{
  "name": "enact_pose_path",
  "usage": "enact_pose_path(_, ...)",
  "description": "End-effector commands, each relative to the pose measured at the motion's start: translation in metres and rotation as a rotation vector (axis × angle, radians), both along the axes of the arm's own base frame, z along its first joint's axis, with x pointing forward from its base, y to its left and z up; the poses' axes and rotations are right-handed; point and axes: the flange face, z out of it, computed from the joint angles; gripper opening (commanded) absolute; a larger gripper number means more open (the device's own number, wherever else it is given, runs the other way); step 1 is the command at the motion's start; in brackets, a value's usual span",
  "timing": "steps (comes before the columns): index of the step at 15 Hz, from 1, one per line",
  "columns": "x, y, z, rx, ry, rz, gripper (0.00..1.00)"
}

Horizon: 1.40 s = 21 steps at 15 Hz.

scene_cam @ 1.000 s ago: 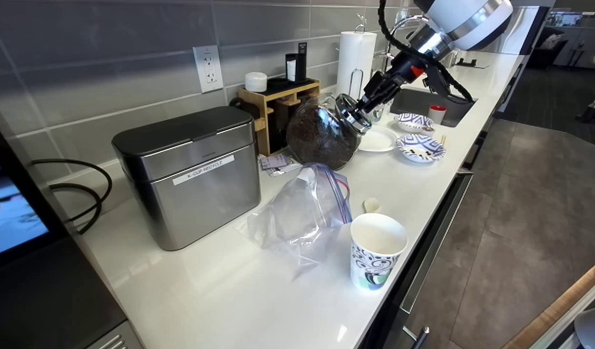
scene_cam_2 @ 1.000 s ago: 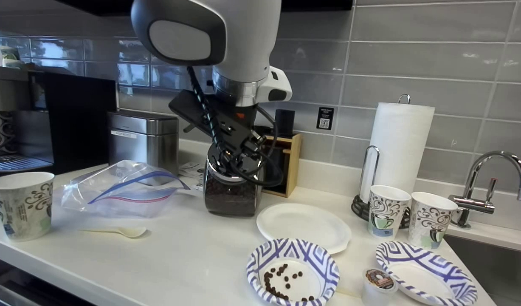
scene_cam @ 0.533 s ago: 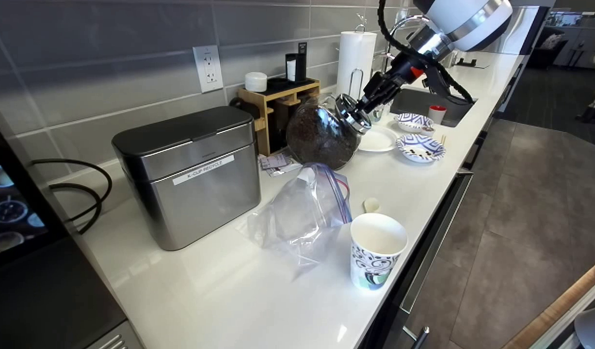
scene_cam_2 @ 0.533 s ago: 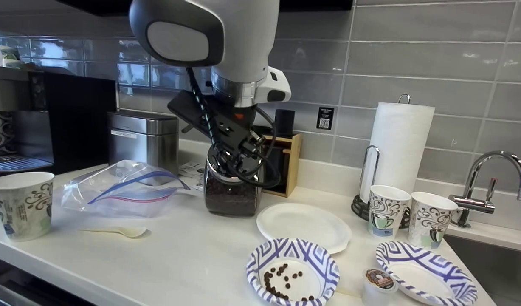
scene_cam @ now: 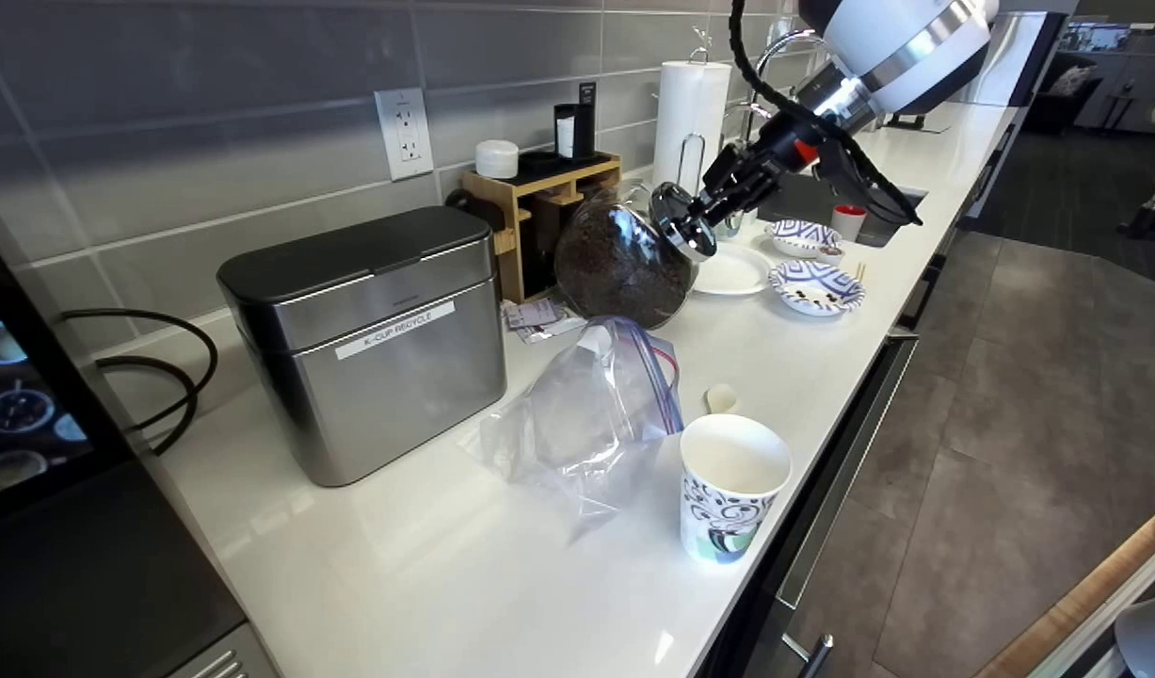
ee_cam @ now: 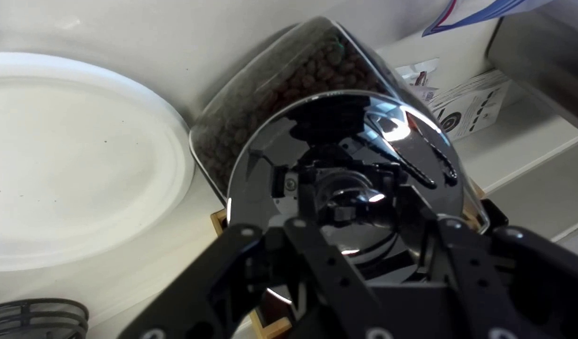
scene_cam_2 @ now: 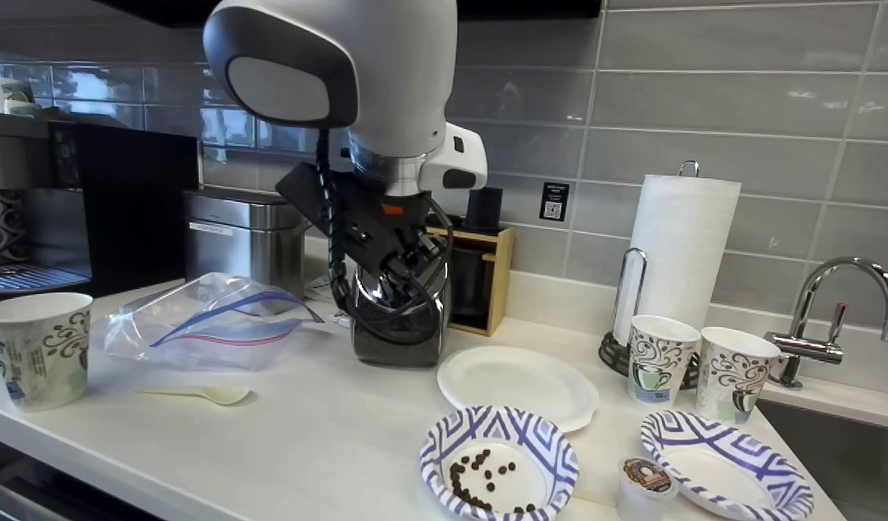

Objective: Put the scoop inside the jar and then close it

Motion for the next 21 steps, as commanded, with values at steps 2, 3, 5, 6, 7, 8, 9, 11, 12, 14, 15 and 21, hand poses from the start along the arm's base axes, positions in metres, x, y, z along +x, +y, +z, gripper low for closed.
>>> enact_pose_path(2,0.002,0.003,-0.006,0.013,0.001,-0.049,0.21)
enact_pose_path(3,0.002,0.003,-0.006,0.013,0.003,-0.050,0.24)
enact_pose_path(5,0.002,0.003,-0.007,0.013,0.006,-0.050,0.73)
enact_pose_path(6,0.003,0.003,-0.008,0.014,0.009,-0.047,0.79)
enact_pose_path(7,0.003,0.003,-0.008,0.012,0.012,-0.046,0.85)
enact_pose_path(8,0.003,0.002,-0.009,0.011,0.015,-0.044,0.94)
enact_pose_path(9,0.003,0.002,-0.010,0.011,0.017,-0.045,0.99)
enact_pose_path(11,0.004,0.002,-0.011,0.011,0.021,-0.048,1.00)
enact_pose_path(12,0.003,0.001,-0.010,0.012,0.024,-0.045,1.00)
enact_pose_path(14,0.002,-0.002,-0.007,0.015,0.037,-0.034,1.00)
enact_pose_path(15,0.001,-0.004,-0.005,0.011,0.040,-0.030,1.00)
enact_pose_path(21,-0.009,-0.022,0.018,-0.049,0.053,0.004,1.00)
